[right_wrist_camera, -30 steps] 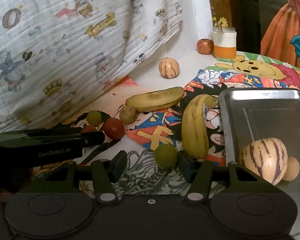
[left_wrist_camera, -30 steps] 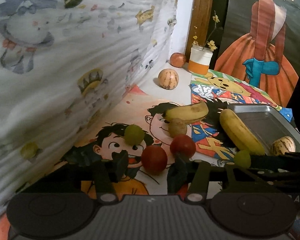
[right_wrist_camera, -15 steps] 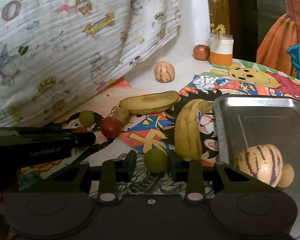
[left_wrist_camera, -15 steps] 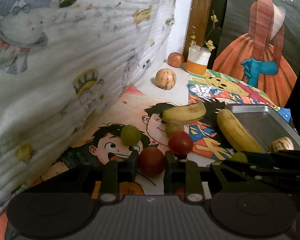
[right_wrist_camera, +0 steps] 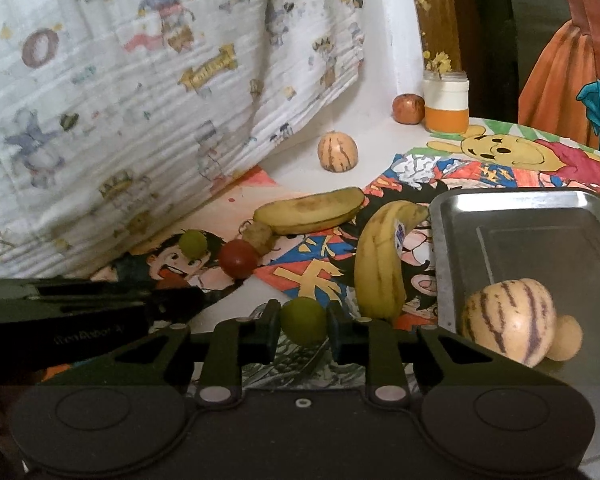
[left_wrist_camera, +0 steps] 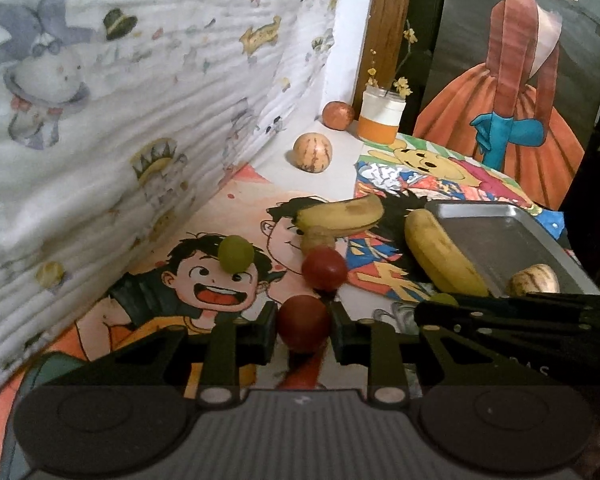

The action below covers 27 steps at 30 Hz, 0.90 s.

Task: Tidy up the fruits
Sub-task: 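Carry the tomato and grape into the metal tray while both tools open to release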

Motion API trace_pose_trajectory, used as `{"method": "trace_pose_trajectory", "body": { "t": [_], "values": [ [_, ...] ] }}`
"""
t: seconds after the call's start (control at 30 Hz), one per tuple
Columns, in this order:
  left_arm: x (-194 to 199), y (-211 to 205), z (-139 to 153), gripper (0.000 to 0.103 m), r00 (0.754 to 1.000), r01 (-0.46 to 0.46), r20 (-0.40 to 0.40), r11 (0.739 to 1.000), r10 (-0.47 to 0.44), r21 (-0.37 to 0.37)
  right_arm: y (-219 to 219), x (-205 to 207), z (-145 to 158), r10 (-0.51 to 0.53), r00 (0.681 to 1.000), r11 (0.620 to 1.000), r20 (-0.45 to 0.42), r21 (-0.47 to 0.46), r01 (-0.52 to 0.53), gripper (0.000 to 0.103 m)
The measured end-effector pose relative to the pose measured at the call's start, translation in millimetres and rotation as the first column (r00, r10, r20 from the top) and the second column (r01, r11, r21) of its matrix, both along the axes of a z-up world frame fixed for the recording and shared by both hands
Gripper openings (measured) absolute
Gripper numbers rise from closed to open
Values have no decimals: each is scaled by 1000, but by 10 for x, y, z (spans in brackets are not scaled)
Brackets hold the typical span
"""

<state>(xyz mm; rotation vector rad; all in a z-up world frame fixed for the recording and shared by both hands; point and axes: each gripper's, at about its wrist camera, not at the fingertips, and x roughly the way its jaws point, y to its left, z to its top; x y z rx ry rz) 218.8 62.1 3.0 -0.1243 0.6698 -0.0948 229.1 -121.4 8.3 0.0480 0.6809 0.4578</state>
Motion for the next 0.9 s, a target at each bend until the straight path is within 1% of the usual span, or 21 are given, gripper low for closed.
{"method": "trace_pose_trajectory", "body": {
  "t": [0.2,0.5,0.7,0.9],
  "values": [
    [-153,-159,88,30,1000,5,10,1000,-5,-22,-239,-188,141,-25,999,999,20,49,24,26],
    [-355,-538,201,30,999,38,42,996,-35,-84,-766,-449,273,-116,992,989,50,100,110,26],
    [-428,-822,218,30,997,70,47,989,-64,-127,-1167,-549,275,-187,981,977,51,113,180,26],
    [-442,-1120,199,30,993,111,44,985,-106,-131,-1488,-627,157,-251,967,964,29,102,247,27]
  ]
}}
